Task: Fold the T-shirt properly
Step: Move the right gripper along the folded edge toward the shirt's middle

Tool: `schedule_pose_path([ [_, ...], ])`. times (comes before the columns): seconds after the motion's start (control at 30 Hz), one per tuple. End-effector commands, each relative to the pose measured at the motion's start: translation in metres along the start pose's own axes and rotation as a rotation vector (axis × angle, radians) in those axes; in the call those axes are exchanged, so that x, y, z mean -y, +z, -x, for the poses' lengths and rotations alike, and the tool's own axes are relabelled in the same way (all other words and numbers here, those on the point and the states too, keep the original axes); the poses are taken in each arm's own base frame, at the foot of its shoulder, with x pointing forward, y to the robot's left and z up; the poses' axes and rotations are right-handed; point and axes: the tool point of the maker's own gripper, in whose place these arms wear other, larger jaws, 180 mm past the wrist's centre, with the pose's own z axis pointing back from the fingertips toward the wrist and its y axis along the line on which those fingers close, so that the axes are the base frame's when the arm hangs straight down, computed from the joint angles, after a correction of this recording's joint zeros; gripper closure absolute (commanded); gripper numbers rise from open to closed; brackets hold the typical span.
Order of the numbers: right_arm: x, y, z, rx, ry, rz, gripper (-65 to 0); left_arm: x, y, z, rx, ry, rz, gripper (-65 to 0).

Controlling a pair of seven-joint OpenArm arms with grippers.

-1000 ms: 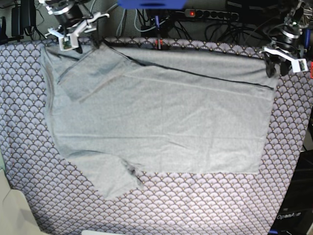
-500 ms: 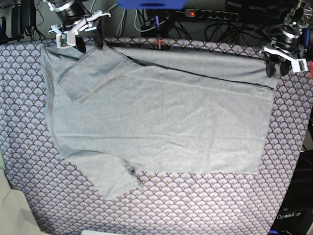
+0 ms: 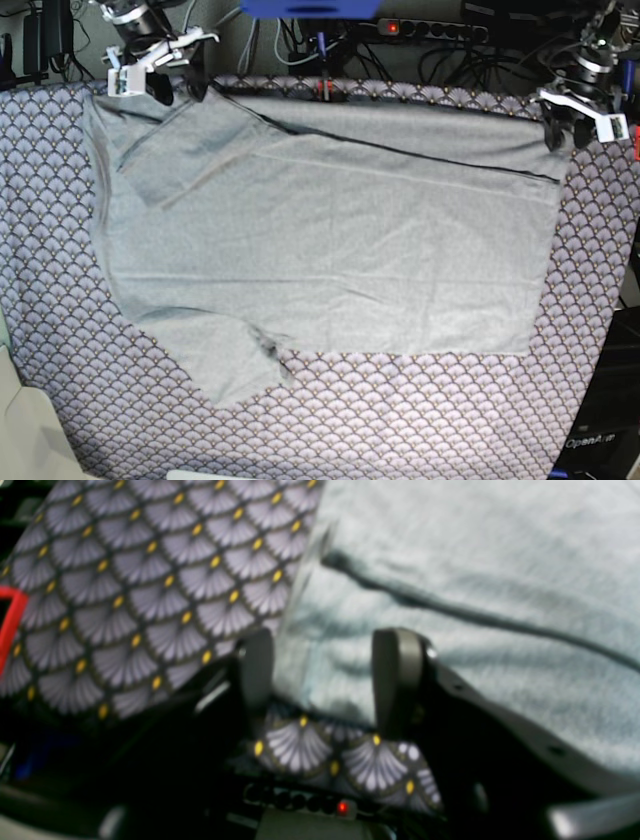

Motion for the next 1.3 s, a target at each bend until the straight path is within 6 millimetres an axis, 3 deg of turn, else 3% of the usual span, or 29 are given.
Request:
schedule_pose_path([
  [0.0,-0.002,0.002,-0.007,0.034,-0.005,-0.005,-32.1,-0.001,-0.001,-0.013,0.038,-0.021,0.01,-31.7],
  [0.2,-0.003,0.0,-0.008,0.038,-0.006,-0.011,-32.1,-0.002,0.001,-0.012,0.035,-0.024,0.008,-31.7],
  [0.4,0.001,-0.01,0.003,0.019,-0.041,-0.011,-32.1,-0.002,0.001,-0.012,0.033,-0.023,0.009,-31.7],
  [0.93,-0.001,-0.012,0.005,0.015,-0.043,-0.017,-31.7,-0.002,0.001,-0.012,0.033,-0.023,0.009,-31.7],
  [1.27,-0.017,-0.023,0.014,-0.005,-0.063,-0.067,-19.2,-0.002,0.001,-0.012,0.033,-0.023,0.009,-31.7],
])
